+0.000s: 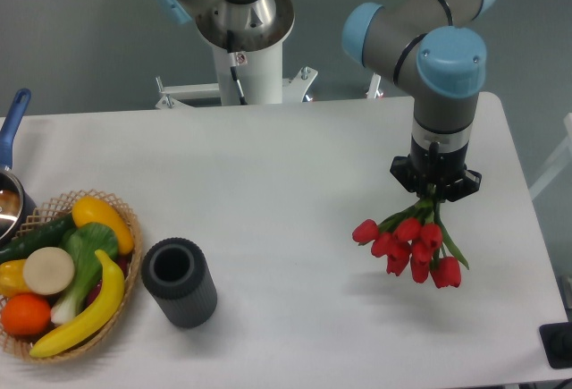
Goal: Insert the flowers into the vase
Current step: 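Carry the red tulip bunch in the gripper toward the black vase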
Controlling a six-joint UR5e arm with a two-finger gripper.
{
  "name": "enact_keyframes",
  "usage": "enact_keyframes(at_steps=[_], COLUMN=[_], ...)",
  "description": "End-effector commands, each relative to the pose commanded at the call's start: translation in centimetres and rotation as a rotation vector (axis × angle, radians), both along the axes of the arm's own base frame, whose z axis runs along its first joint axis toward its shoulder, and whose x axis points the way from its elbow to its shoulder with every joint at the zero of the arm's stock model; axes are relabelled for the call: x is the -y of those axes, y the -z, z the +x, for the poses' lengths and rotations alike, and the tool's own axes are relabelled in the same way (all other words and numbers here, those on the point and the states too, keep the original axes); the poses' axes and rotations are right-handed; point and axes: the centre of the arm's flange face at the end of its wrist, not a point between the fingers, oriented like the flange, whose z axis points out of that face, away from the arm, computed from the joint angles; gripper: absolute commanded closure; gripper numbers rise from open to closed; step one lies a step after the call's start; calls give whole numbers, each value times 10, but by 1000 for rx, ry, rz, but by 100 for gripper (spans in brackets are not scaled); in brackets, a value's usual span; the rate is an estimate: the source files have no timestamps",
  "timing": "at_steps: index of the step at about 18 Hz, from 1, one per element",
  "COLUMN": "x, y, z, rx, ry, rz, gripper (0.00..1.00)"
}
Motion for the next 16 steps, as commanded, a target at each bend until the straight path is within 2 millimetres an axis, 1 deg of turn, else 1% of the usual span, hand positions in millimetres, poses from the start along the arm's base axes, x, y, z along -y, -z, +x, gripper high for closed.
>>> enact_keyframes(at_steps=[3,5,7,8,9,10,12,14,16], x=[-1,-5,-16,-22,-34,-46,-61,-66,-72], y=[-1,-9,-21,-24,-29,-36,-52,-83,-97], z=[0,-1,1,4,9,15,25,45,56], rx=[-2,-13,-12,-18,-40,-81,-88,-70,-21], ry=[-2,-2,17,28,52,75,76,120,134], rz=[7,18,80,98,133,185,314,435,539], gripper=[100,100,100,100,100,100,100,100,100])
